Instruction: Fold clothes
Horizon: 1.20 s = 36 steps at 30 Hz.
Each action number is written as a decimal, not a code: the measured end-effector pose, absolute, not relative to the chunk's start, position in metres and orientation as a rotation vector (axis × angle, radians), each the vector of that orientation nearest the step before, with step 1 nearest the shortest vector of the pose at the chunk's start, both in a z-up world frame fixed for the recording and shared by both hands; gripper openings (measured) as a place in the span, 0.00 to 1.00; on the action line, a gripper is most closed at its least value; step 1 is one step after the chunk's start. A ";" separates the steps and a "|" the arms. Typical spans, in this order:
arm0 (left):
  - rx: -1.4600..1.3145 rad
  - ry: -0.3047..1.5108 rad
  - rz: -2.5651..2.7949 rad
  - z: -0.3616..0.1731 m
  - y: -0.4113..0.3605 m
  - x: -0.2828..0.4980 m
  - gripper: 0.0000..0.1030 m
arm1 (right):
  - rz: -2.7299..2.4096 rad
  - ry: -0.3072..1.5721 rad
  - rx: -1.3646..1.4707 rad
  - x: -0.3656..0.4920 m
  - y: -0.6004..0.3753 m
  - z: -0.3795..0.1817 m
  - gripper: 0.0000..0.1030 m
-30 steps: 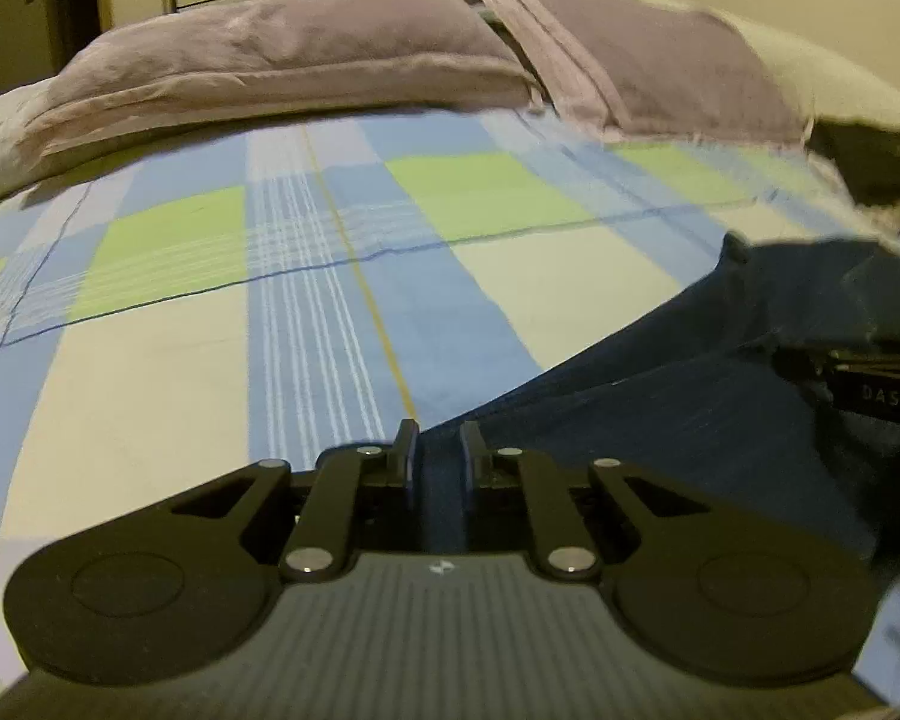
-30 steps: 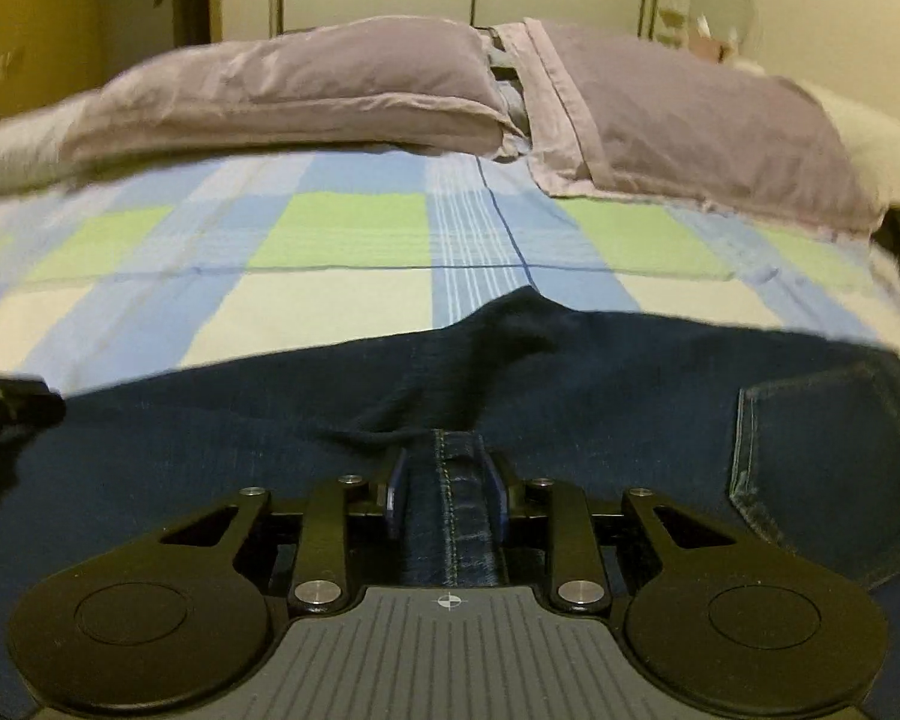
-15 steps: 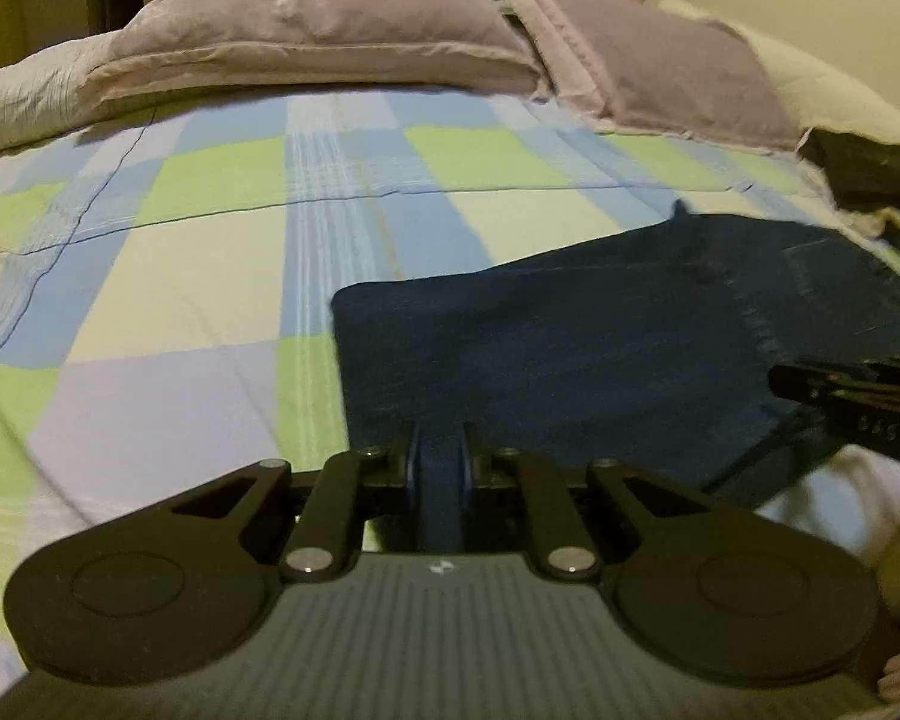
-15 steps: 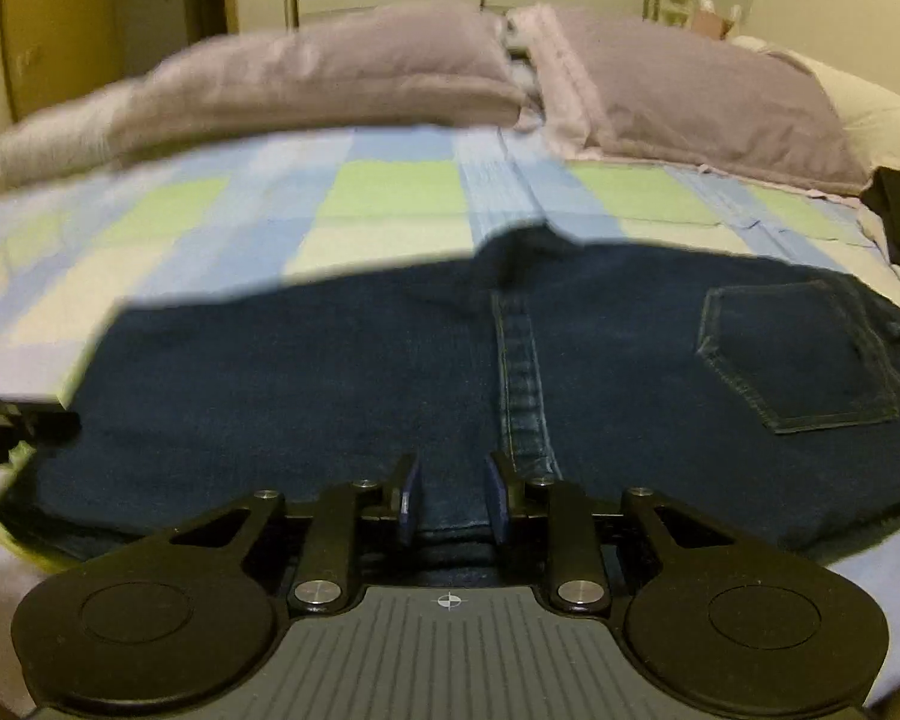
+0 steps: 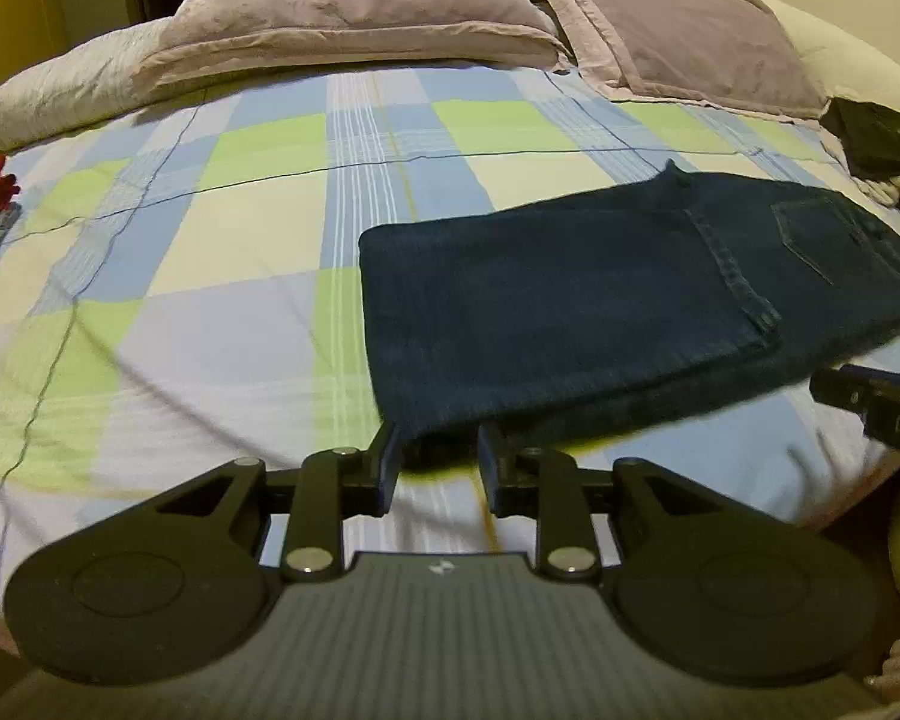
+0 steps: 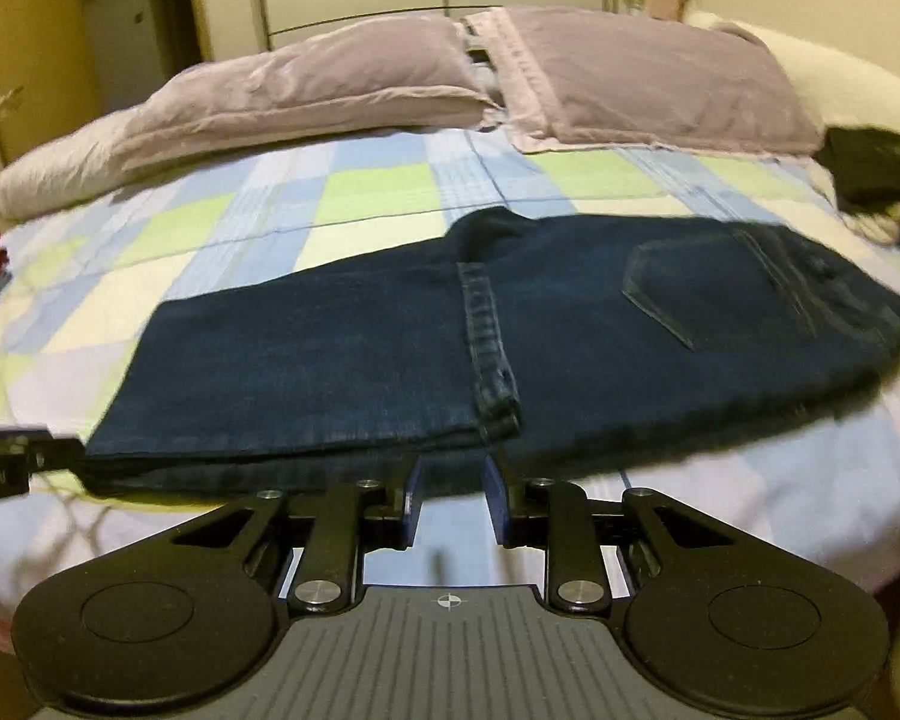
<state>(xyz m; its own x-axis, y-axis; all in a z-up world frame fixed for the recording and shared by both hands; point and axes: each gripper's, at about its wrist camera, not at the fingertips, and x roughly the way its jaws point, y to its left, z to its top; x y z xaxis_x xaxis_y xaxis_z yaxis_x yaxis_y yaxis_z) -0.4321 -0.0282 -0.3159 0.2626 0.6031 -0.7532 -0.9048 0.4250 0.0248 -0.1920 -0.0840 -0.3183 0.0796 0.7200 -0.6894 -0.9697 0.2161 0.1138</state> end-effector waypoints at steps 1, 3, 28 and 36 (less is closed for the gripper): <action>-0.450 0.774 1.075 -0.312 -0.035 -0.433 0.29 | 1.314 0.733 -0.411 -0.191 -0.090 -0.316 0.25; -0.430 0.774 1.088 -0.305 -0.047 -0.436 0.31 | 1.295 0.751 -0.388 -0.189 -0.103 -0.310 0.26; -0.358 0.759 1.083 -0.282 -0.091 -0.438 0.43 | 1.204 0.756 -0.330 -0.189 -0.158 -0.285 0.26; -0.362 0.782 1.073 -0.286 -0.085 -0.431 0.44 | 1.187 0.774 -0.321 -0.181 -0.155 -0.288 0.26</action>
<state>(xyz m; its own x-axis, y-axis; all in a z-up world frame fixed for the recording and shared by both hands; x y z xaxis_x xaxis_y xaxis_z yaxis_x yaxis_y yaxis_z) -0.4308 -0.0851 -0.2864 0.2492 0.6445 -0.7228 -0.8854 0.4540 0.0996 -0.1809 -0.1550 -0.2884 0.1607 0.7071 -0.6886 -0.9152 0.3680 0.1643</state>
